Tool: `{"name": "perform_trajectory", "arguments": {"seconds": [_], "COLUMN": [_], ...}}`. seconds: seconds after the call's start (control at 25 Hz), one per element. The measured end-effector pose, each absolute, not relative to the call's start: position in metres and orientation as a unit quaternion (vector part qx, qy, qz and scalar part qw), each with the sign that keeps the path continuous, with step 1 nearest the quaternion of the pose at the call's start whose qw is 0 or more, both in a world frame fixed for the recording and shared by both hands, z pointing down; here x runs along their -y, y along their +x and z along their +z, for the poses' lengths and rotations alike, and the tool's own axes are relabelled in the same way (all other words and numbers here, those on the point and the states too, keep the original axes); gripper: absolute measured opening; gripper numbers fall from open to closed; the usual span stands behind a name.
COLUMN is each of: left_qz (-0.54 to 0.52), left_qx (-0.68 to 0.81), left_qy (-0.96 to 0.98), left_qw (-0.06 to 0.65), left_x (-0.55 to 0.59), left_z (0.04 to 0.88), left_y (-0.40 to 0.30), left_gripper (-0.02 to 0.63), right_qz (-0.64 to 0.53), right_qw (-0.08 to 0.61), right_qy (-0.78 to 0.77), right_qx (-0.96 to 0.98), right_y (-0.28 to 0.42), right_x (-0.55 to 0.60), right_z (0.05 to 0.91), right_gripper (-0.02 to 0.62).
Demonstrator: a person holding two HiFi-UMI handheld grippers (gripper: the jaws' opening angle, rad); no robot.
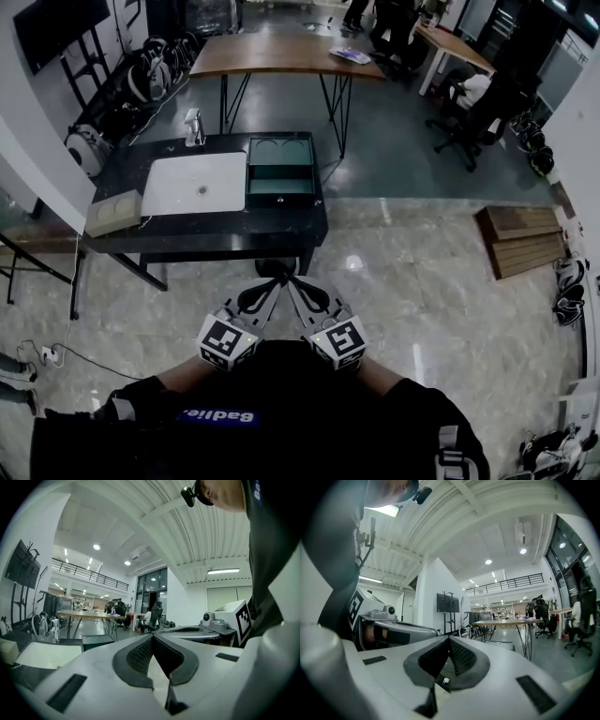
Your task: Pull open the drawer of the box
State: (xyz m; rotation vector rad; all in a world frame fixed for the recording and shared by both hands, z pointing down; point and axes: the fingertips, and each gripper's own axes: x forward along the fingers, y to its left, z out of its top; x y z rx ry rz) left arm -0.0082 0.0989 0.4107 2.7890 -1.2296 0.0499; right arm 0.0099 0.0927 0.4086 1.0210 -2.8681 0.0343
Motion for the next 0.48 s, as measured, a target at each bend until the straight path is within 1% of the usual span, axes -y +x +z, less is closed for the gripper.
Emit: {"name": "perform_trajectory", "arguments": {"seconds": [0.48], "left_qz": [0.013], "left_qx": [0.413], "left_qy": [0.909], "left_qw": [0.046], "left_x": [-0.0949], "left_z": [0.4087], "left_y": [-0.018], "left_gripper": [0.002], "right_qz": [0.012], "right_qw": [0.059], "right_qy": [0.335], "right_qx": [0.94], "right_y": [0.0046], "right_x": [-0.0854], "right_z": [0.4136], "right_gripper": [0.0]}}
